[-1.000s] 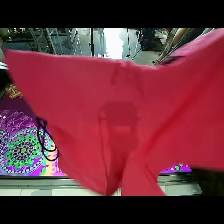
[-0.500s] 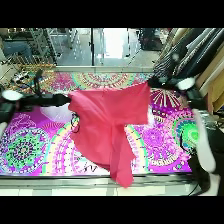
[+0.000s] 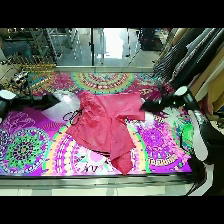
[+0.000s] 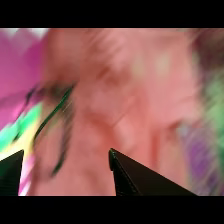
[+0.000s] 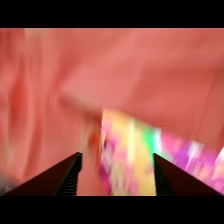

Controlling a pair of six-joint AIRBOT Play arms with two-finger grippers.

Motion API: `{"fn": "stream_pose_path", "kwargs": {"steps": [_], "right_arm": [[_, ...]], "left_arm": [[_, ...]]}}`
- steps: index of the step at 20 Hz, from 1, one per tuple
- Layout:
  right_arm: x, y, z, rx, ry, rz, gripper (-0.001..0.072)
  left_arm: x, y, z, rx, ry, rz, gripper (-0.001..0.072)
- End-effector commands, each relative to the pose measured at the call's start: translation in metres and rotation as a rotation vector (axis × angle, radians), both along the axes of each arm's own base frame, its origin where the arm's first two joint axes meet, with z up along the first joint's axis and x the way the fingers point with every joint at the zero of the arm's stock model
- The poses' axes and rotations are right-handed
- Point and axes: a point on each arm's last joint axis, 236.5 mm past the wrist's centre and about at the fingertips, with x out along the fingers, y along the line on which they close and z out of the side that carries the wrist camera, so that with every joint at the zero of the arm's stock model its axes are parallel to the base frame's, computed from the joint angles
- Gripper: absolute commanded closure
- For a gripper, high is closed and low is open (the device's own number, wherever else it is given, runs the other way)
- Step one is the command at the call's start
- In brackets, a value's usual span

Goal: Fold the clothes and pants, and hang the long-sleeved shirts on hangers.

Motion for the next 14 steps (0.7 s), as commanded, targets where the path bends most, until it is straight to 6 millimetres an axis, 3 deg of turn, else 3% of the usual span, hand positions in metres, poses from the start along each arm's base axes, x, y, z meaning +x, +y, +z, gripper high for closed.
{"fn": "stream_pose_path", "kwargs": {"steps": [1, 3, 6, 8, 12, 13, 14], "right_arm": [[-0.13, 0.015, -0.018, 0.058, 0.417, 0.202, 0.0253], [-0.14, 0.017, -0.049, -0.015, 0.372, 0.143, 0.025], [-0.142, 0.026, -0.083, -0.066, 0.322, 0.119, 0.0242], [-0.142, 0.041, -0.091, -0.084, 0.261, 0.178, 0.0196], [-0.137, 0.07, -0.1, -0.132, 0.145, 0.285, 0.0197], [-0.138, 0.074, -0.102, -0.152, 0.133, 0.304, 0.0226], [-0.141, 0.078, -0.103, -0.162, 0.132, 0.328, 0.0374]], "left_arm": [[-0.084, 0.037, -0.049, 0.155, 0.385, -0.055, 0.0215], [-0.105, 0.023, -0.058, 0.104, 0.458, -0.094, 0.0217], [-0.113, 0.002, -0.065, 0.042, 0.488, -0.118, 0.0217], [-0.117, -0.008, -0.065, 0.036, 0.49, -0.153, 0.0216], [-0.116, -0.018, -0.065, 0.045, 0.483, -0.177, 0.0216], [-0.116, -0.019, -0.065, 0.046, 0.48, -0.179, 0.0216], [-0.115, -0.019, -0.066, 0.046, 0.478, -0.177, 0.0216]]}}
